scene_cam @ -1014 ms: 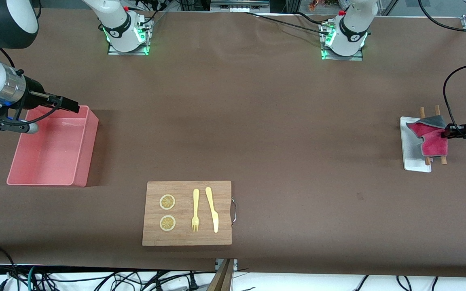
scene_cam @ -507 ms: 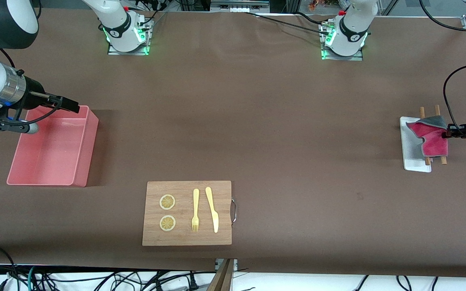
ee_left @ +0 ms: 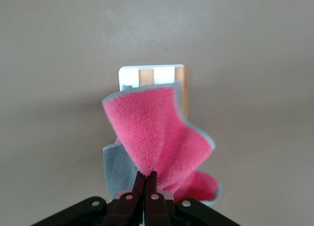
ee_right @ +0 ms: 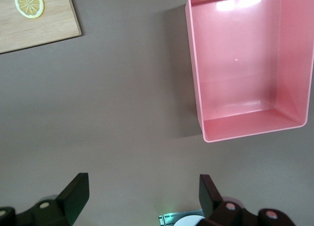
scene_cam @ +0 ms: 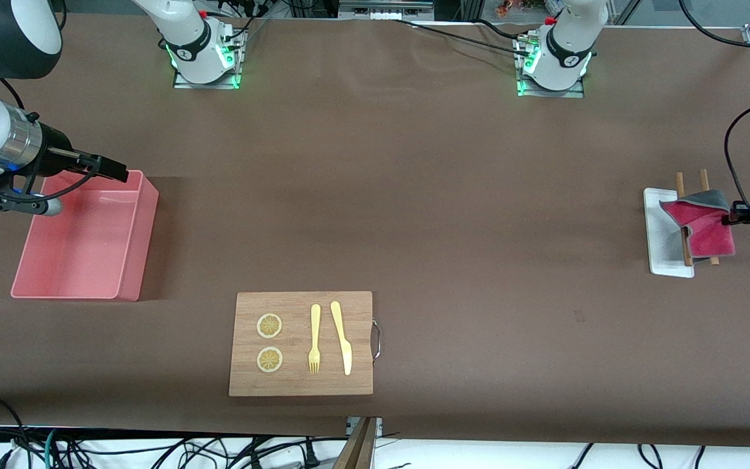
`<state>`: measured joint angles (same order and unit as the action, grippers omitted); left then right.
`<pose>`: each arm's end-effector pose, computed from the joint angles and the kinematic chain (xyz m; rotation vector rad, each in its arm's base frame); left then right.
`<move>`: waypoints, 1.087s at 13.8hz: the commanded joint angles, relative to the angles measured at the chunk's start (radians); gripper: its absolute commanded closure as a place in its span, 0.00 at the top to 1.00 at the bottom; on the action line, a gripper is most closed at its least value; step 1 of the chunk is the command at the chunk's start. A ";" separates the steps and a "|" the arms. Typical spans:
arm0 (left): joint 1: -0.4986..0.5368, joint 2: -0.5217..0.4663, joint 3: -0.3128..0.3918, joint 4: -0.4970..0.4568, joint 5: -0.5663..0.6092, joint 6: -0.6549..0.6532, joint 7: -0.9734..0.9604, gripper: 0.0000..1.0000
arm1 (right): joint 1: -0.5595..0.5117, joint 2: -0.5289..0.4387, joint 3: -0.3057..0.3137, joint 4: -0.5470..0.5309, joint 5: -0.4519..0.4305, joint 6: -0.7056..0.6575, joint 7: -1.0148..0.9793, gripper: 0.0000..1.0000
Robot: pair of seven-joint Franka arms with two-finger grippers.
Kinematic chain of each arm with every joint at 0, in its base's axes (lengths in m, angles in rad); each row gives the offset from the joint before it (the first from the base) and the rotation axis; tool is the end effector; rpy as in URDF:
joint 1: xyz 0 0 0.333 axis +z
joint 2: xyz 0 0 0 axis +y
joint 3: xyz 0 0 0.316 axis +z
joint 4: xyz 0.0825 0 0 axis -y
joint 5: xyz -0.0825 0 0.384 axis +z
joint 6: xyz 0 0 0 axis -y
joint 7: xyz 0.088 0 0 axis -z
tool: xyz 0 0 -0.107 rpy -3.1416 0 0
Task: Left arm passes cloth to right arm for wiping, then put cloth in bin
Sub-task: 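Lift the cloth with the left gripper while the right gripper approaches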
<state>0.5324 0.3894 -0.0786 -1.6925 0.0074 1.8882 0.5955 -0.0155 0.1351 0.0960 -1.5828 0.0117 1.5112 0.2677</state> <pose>0.5706 0.2839 0.3569 3.0083 -0.2135 -0.2342 0.5786 0.0448 0.5379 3.0998 -0.2911 -0.3238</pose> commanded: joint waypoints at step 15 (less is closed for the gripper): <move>-0.509 0.122 -0.403 0.486 -0.266 -0.263 -1.111 0.00 | 0.161 0.049 0.001 0.018 0.231 0.108 0.522 0.99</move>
<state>0.1180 0.4088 -0.4944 -1.3187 -0.1988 1.6018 -0.3332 0.0989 0.1682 0.1008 -1.5827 0.2255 1.5908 0.7011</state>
